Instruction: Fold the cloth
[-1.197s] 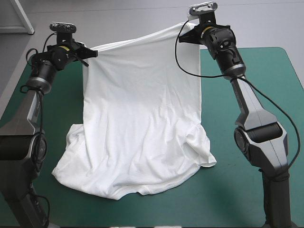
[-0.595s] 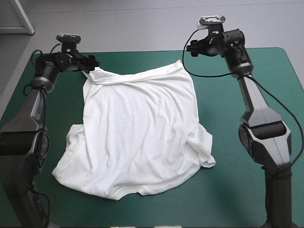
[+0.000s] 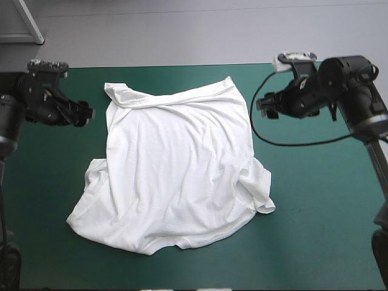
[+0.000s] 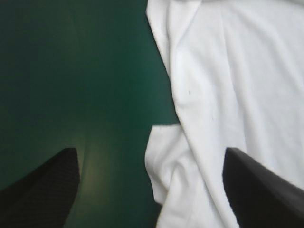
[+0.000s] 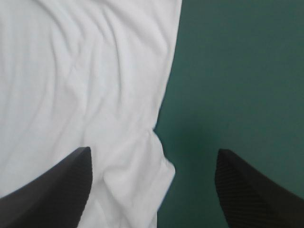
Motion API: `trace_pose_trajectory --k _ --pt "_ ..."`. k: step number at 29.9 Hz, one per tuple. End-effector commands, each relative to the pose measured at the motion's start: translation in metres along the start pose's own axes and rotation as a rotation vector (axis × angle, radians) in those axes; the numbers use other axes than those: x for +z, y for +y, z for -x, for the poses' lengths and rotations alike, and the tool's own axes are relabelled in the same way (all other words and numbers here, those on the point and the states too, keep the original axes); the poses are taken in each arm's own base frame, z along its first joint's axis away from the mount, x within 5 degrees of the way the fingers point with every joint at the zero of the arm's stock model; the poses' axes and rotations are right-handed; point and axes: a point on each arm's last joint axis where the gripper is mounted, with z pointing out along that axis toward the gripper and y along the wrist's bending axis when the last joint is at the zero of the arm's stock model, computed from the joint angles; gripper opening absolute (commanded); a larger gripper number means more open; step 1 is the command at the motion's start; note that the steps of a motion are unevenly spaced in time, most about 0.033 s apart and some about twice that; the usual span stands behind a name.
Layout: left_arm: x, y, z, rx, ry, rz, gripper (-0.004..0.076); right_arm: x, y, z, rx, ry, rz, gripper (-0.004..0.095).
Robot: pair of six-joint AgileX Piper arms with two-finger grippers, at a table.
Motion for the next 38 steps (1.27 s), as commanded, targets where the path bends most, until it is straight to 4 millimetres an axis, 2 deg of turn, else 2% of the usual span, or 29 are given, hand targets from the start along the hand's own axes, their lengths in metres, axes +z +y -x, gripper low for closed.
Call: trace_pose_trajectory --k 1,7,12,18,23,27,31,33,34,36,38 --pt "-0.022 -0.007 -0.048 -0.037 0.054 -0.018 0.0598 -0.023 -0.001 -0.038 -0.012 -0.04 -0.004 0.0669" --pt "-0.005 -0.013 -0.11 -0.038 0.178 -0.013 0.0598 -0.024 -0.005 -0.093 -0.002 0.055 -0.009 0.0669" --pt "0.03 -0.017 -0.152 -0.063 0.337 0.01 0.0598 -0.025 -0.007 -0.119 0.003 0.091 -0.009 0.0669" --pt "0.07 -0.022 -0.177 -0.101 0.29 0.012 0.0598 -0.03 -0.008 -0.139 -0.001 0.106 -0.002 0.0669" --pt "0.089 -0.026 -0.191 -0.14 0.245 -0.003 0.0598 -0.033 -0.006 -0.15 0.004 0.102 0.022 0.0669" --pt "0.109 -0.03 -0.194 -0.165 0.246 -0.034 0.0598 -0.022 -0.005 -0.156 -0.009 0.124 0.053 0.0669" --pt "0.131 -0.033 -0.197 -0.186 0.336 -0.055 0.0589 -0.004 -0.008 -0.161 0.007 0.153 0.05 0.0669" --pt "0.14 -0.035 -0.199 -0.2 0.381 -0.066 0.0527 0.008 -0.008 -0.162 0.014 0.163 0.064 0.0669" --pt "0.144 -0.036 -0.2 -0.209 0.399 -0.074 0.0472 0.015 -0.008 -0.162 0.016 0.176 0.067 0.0669" --pt "0.148 -0.037 -0.201 -0.217 0.419 -0.079 0.0337 0.026 -0.004 -0.161 0.003 0.211 0.079 0.0669" --pt "0.15 -0.037 -0.201 -0.209 0.424 -0.081 0.0162 0.039 0.005 -0.159 -0.011 0.228 0.091 0.0669"
